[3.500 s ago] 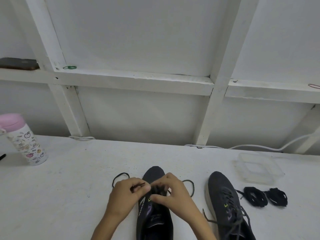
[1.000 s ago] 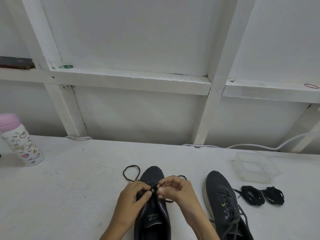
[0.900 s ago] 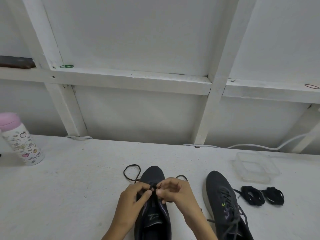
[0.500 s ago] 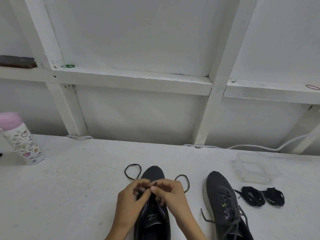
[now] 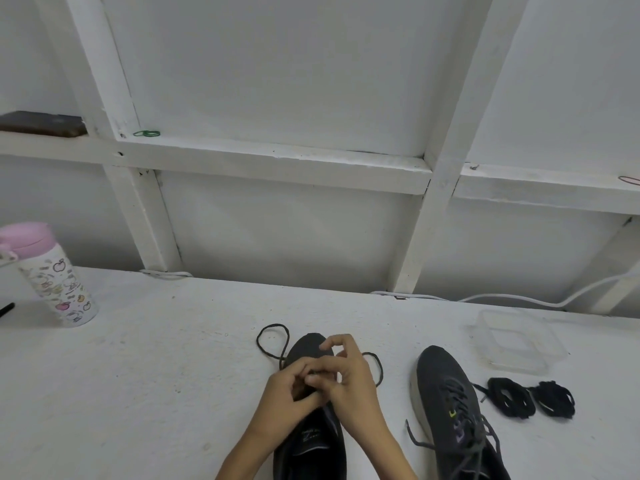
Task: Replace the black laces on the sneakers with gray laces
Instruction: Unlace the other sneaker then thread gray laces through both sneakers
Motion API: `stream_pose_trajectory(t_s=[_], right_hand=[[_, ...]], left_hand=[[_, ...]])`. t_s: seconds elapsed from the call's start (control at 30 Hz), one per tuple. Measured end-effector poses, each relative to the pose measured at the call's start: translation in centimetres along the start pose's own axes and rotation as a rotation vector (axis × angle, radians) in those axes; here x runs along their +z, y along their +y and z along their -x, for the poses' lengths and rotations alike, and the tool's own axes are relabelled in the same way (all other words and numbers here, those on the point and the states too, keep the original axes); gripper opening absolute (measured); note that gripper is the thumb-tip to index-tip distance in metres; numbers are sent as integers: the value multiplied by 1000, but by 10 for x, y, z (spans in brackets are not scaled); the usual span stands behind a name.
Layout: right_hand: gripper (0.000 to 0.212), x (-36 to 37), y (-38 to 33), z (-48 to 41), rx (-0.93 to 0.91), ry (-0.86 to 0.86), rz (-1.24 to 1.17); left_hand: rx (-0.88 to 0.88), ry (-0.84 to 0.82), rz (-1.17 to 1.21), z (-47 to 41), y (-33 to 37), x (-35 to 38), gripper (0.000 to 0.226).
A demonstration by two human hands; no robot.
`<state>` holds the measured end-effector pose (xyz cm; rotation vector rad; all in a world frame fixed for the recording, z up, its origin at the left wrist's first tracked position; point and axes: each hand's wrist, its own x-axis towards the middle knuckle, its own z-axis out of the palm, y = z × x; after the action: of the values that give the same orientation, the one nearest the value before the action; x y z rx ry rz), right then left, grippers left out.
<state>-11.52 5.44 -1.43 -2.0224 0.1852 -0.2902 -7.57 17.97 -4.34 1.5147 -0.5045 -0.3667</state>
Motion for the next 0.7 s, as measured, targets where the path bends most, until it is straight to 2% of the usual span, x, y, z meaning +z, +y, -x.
stream_pose_trajectory(t_s=[0.1, 0.17, 0.33, 0.43, 0.57, 0.7], right_hand=[[28, -6, -7, -10, -15, -13, -53], [29, -14, -14, -17, -32, 3, -77], [41, -34, -47, -39, -100, -32, -169], [40, -40, -69, -59, -152, -18, -277], [31, -51, -99, -91, -195, 112, -483], [18, -43, -94, -119, -140, 249, -511]], left_hand=[[-20, 4, 4, -5, -3, 1, 29], [-44, -2, 7, -7, -5, 0, 31], [-54, -16, -13, -10, -7, -1, 18], [-77, -24, -18, -11, -9, -2, 18], [-95, -20, -22, -9, -9, -2, 17], [-91, 3, -6, -10, -7, -1, 9]])
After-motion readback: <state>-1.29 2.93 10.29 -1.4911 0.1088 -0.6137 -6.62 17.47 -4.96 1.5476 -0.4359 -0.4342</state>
